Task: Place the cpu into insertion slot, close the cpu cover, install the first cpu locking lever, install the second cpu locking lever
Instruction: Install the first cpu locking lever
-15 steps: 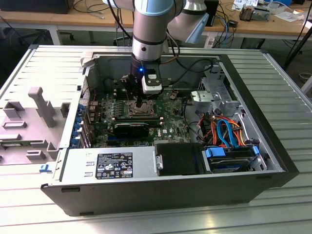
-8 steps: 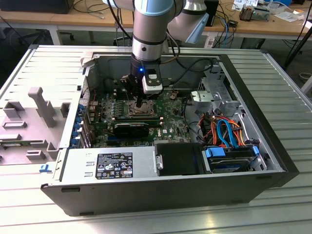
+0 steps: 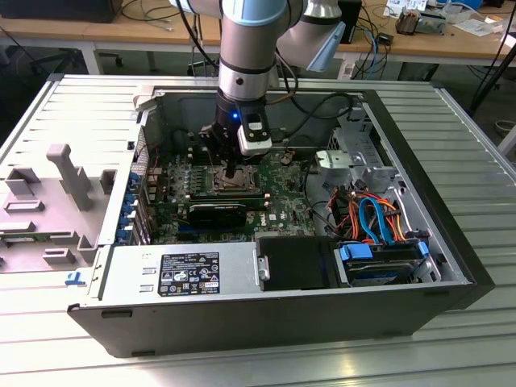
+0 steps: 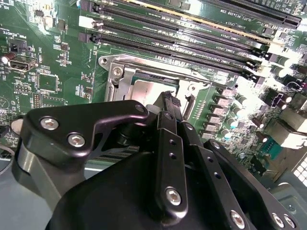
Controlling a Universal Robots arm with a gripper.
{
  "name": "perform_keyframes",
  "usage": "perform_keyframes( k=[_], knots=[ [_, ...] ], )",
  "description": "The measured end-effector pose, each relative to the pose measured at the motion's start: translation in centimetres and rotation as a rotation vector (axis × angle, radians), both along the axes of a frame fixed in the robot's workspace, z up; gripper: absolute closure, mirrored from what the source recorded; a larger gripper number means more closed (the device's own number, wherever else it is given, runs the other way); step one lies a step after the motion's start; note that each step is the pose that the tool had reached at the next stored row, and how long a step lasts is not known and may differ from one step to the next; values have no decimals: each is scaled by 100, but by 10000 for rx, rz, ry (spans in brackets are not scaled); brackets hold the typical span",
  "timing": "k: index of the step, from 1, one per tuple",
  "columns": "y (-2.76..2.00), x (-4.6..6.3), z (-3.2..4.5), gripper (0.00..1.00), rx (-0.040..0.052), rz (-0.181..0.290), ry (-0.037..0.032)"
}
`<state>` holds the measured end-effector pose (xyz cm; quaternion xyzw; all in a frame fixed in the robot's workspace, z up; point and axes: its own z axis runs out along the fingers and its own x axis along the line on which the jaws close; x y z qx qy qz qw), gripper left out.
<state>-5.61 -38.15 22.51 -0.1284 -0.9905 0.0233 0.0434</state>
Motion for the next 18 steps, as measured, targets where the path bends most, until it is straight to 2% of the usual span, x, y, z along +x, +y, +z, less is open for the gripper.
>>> perform_keyframes(
  k=[18],
  knots=[
    [0,0,0,89,0,462,0]
  ],
)
